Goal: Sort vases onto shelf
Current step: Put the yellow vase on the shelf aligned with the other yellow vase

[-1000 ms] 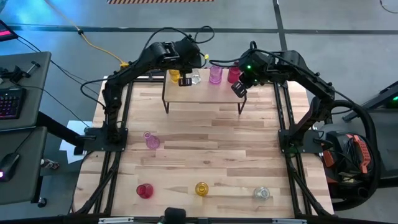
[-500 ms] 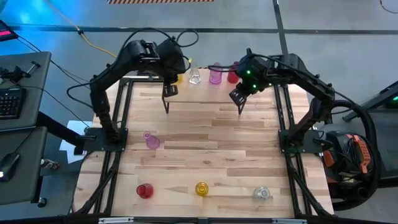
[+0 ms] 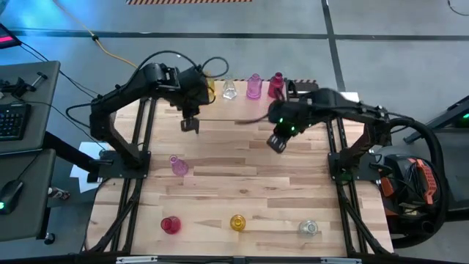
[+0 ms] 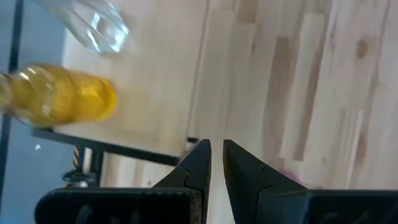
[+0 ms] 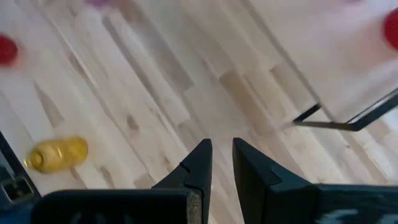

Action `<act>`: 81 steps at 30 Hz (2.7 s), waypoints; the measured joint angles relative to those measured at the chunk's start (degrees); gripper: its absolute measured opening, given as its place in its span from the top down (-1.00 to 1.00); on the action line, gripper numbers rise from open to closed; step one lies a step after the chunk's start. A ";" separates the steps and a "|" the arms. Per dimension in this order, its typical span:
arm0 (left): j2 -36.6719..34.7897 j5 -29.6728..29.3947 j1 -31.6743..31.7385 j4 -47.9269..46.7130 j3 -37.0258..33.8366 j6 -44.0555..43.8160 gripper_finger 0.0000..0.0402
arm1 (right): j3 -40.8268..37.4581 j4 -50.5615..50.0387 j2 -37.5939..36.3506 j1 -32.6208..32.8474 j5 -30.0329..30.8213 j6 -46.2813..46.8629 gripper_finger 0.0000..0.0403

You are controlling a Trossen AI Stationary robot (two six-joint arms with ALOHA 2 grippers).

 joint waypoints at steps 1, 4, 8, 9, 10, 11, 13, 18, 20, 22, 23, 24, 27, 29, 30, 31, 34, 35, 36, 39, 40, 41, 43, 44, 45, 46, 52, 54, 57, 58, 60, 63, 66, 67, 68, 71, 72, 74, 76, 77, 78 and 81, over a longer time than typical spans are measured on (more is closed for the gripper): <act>-0.81 0.00 -0.42 0.04 -1.52 -0.64 0.84 | -1.06 0.33 0.00 0.72 0.00 -0.01 0.76; -2.98 -0.01 -1.79 0.13 -5.30 -2.92 0.84 | -4.17 2.16 0.00 2.74 0.01 -0.04 0.74; -5.12 -0.02 -3.52 0.94 -9.27 -6.19 0.84 | -6.80 4.63 0.04 4.72 -0.32 -0.03 0.68; -5.53 -0.04 -3.93 1.24 -10.13 -6.94 0.84 | -7.22 5.36 0.02 5.12 -0.36 0.03 0.66; -5.72 -0.04 -4.49 1.32 -10.73 -7.90 0.84 | -7.53 5.66 0.04 5.56 -0.42 0.28 0.64; -5.80 -0.04 -5.12 1.37 -11.14 -9.05 0.84 | -7.75 5.67 0.04 6.01 -0.43 0.38 0.63; -5.78 -0.02 -6.45 1.19 -11.60 -11.17 0.84 | -7.90 5.70 0.04 6.82 -0.41 0.35 0.60; -5.79 0.44 -10.49 1.35 -12.51 -16.34 0.84 | -7.93 6.51 0.04 8.72 -1.04 0.40 0.57; -5.81 1.22 -12.17 2.04 -13.04 -19.08 0.84 | -7.93 6.48 0.04 9.34 -2.77 0.46 0.57; -5.75 1.67 -13.99 2.45 -13.38 -21.54 0.84 | -7.93 6.48 0.04 9.93 -4.37 1.66 0.57; -5.72 1.92 -14.93 2.65 -13.39 -22.61 0.84 | -7.93 6.48 0.04 10.23 -4.79 2.63 0.57; -5.75 2.18 -15.89 2.93 -13.39 -23.47 0.84 | -7.93 6.48 0.04 10.55 -4.78 3.37 0.57; -5.79 2.27 -19.09 4.56 -13.39 -25.38 0.84 | -7.93 6.52 0.04 11.73 -4.75 5.81 0.57; -5.79 2.32 -21.05 5.30 -13.39 -26.55 0.84 | -7.93 7.09 0.04 12.73 -4.73 7.21 0.57; -5.79 2.32 -21.93 5.59 -13.37 -27.02 0.84 | -7.93 7.78 0.04 13.26 -4.75 7.87 0.57; -5.79 2.32 -22.82 6.08 -13.39 -27.10 0.84 | -7.93 8.49 0.04 13.78 -4.75 8.54 0.57; -5.79 2.31 -25.23 6.43 -13.38 -28.89 0.84 | -7.93 10.99 0.04 15.21 -4.73 10.68 0.57; -5.79 2.29 -25.98 6.40 -13.37 -29.51 0.84 | -7.93 11.75 0.04 15.69 -4.74 11.43 0.57; -5.79 2.29 -26.73 6.37 -13.39 -29.94 0.84 | -7.93 12.43 0.04 16.22 -4.73 12.17 0.57; -5.79 2.27 -28.70 6.32 -13.37 -29.98 0.84 | -7.93 14.17 0.24 17.65 -4.71 14.98 0.57; -5.79 2.27 -29.22 6.32 -13.37 -29.95 0.84 | -7.93 14.66 0.45 18.13 -4.71 16.22 0.57; -5.79 2.23 -29.62 6.30 -13.37 -29.97 0.84 | -7.93 15.04 0.81 18.66 -4.71 17.37 0.57; -5.79 2.06 -30.29 6.00 -13.37 -29.61 0.84 | -7.93 16.01 1.90 19.54 -4.71 19.06 0.57; -5.79 1.97 -30.61 5.59 -13.37 -29.11 0.84 | -7.93 16.71 2.66 19.96 -4.69 19.73 0.57; -5.79 1.98 -30.96 4.95 -13.37 -28.73 0.84 | -7.93 17.52 3.52 20.29 -4.63 20.51 0.57; -5.79 1.97 -31.37 4.16 -13.37 -28.48 0.84 | -7.93 18.47 4.39 20.57 -4.44 21.14 0.57; -5.79 2.19 -34.72 0.03 -13.35 -28.46 0.84 | -7.95 25.51 8.78 21.70 -4.24 25.26 0.57; -5.76 2.16 -36.10 0.12 -13.35 -28.47 0.84 | -7.95 27.20 10.18 21.84 -4.25 27.06 0.57; -5.76 2.19 -38.19 0.09 -13.35 -27.97 0.84 | -7.95 27.95 12.38 22.38 -4.66 30.10 0.57; -5.76 2.19 -38.84 0.09 -13.35 -27.59 0.84 | -7.95 27.93 13.08 22.64 -4.83 31.16 0.57; -5.76 2.19 -39.89 0.07 -13.35 -27.52 0.84 | -7.95 27.93 14.23 23.29 -5.09 32.53 0.57; -5.76 2.04 -41.16 0.13 -13.35 -27.60 0.84 | -7.95 28.62 15.36 24.21 -5.24 32.92 0.57; -5.76 1.68 -42.17 0.29 -13.35 -28.40 0.84 | -7.95 29.46 16.36 24.94 -5.22 32.51 0.57; -5.76 1.55 -42.36 0.38 -13.35 -28.48 0.84 | -7.95 29.78 16.68 25.14 -5.24 32.49 0.57; -5.76 1.45 -42.57 0.42 -13.35 -28.54 0.84 | -7.95 30.00 17.02 25.32 -5.24 32.28 0.57; -5.76 0.35 -43.08 0.48 -13.35 -29.32 0.84 | -7.95 30.40 18.18 25.85 -5.78 30.81 0.56; -5.76 0.31 -43.10 0.48 -13.35 -29.52 0.84 | -7.95 30.51 18.50 25.90 -6.14 30.86 0.55; -5.76 0.23 -43.31 0.49 -13.35 -29.56 0.84 | -7.95 30.73 19.06 25.90 -6.74 31.24 0.53; -5.76 0.15 -43.36 0.62 -13.35 -29.58 0.84 | -7.95 31.20 19.69 25.90 -7.02 32.53 0.50; -5.76 0.15 -43.36 0.73 -13.35 -29.60 0.84 | -7.95 31.18 20.08 25.90 -7.23 33.30 0.49; -5.76 0.14 -43.36 0.85 -13.35 -29.60 0.84 | -7.95 31.24 20.49 25.90 -7.32 33.98 0.49; -5.76 0.05 -43.36 1.29 -13.33 -29.54 0.84 | -7.95 31.66 21.30 25.90 -7.31 34.46 0.49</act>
